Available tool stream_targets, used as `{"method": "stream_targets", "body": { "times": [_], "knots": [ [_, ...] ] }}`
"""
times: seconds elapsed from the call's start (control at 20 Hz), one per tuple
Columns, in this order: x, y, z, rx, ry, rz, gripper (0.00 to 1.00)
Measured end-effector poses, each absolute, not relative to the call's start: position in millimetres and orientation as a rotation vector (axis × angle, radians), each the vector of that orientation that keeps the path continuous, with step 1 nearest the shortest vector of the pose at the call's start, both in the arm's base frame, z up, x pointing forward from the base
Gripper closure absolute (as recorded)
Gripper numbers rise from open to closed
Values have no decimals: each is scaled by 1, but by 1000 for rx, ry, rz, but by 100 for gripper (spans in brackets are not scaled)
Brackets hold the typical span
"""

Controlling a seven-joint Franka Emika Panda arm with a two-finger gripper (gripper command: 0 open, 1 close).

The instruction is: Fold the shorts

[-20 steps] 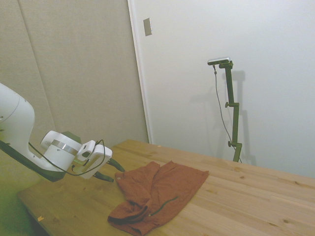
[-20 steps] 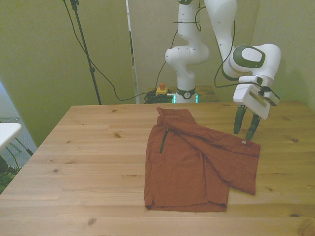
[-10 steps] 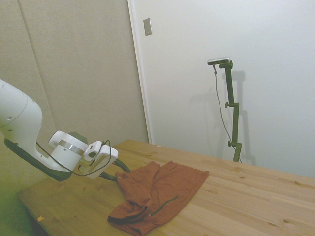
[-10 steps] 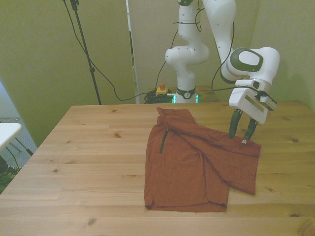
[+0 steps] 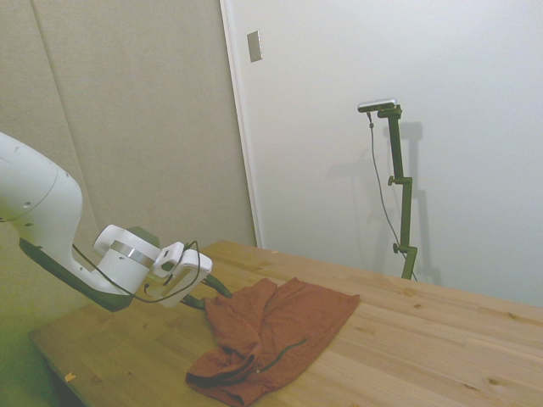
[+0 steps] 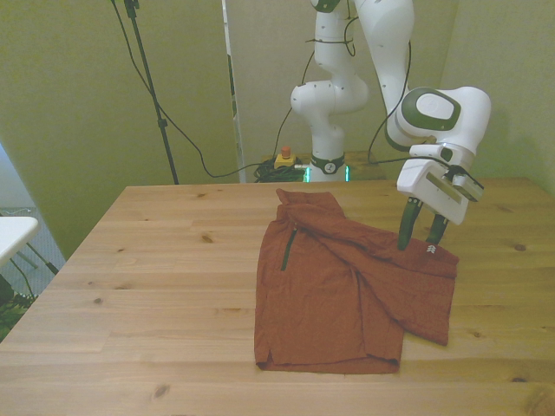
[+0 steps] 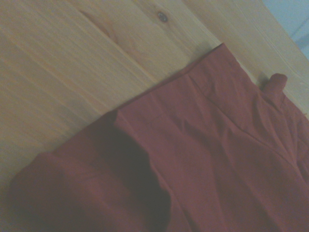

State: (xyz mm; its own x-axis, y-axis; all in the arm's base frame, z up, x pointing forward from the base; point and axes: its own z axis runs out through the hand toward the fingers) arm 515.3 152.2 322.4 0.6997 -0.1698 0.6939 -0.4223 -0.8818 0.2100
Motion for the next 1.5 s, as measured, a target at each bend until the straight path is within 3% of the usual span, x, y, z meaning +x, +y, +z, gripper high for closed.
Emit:
{"method": "stream_targets", "body": {
  "times": [1.15,1.3,1.5],
  "knots": [
    [524,148,312,2549,-450,977,100],
    [527,144,324,2556,-506,987,100],
    [544,113,371,2573,-638,1018,100]
  ]
}}
